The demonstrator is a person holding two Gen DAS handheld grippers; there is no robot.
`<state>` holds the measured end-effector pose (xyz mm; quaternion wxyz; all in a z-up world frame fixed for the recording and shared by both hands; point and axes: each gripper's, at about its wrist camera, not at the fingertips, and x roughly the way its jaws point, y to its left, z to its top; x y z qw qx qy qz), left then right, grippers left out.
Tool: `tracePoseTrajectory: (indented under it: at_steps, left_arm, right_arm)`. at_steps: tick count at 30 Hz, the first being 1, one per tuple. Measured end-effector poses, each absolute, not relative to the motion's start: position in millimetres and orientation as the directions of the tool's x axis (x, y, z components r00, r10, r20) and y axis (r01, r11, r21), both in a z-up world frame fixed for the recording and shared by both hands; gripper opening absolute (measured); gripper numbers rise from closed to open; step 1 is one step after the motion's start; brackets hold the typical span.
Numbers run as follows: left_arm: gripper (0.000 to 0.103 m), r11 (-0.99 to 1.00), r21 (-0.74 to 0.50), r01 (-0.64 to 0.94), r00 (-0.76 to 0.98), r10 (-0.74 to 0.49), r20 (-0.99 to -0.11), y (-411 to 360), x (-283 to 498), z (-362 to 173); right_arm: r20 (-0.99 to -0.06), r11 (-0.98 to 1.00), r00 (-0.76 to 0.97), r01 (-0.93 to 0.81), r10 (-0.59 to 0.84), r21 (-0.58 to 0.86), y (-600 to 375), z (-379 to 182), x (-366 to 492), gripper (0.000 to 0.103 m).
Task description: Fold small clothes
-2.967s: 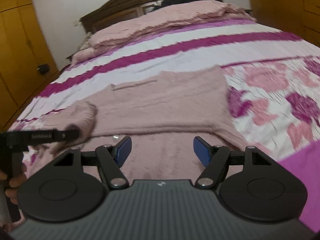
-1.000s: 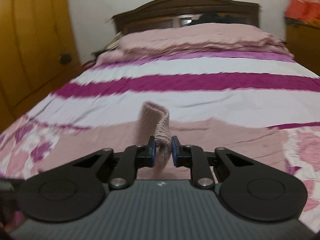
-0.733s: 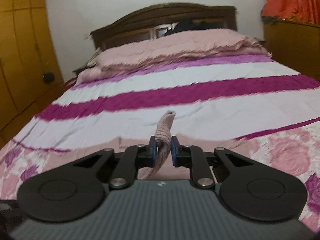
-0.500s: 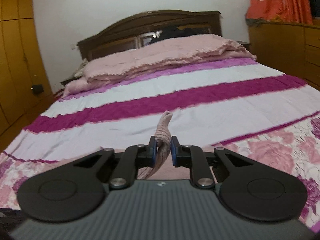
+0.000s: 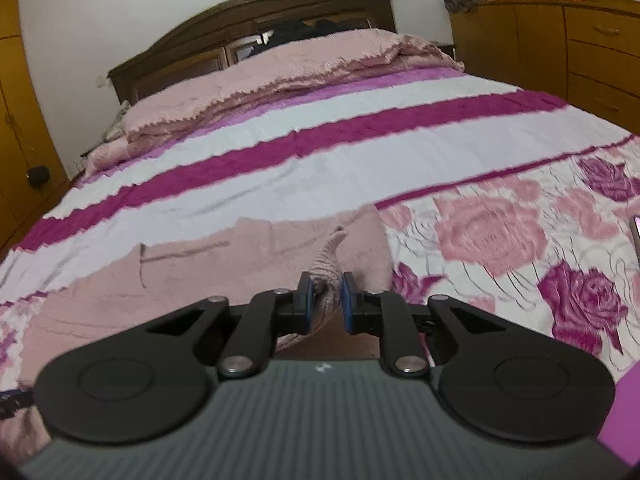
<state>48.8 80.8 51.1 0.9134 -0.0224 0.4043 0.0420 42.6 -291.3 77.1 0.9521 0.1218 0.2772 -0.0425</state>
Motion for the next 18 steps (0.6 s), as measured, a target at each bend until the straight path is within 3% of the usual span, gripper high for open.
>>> tracePoseTrajectory:
  at_steps: [8, 18]
  left_arm:
    - [0.035, 0.997, -0.024, -0.073, 0.67, 0.032, -0.742, 81.4, 34.8, 64.2]
    - [0.036, 0.998, -0.053, -0.015, 0.73, -0.025, -0.683, 68.1, 31.1, 100.9]
  right_arm:
    - [-0.609, 0.955, 0.793, 0.181, -0.001, 0.235, -299.9, 45.1, 50.0, 0.019]
    - [-0.594, 0.948, 0.804, 0.21, -0.029, 0.238, -303.5, 74.2, 25.8, 0.024]
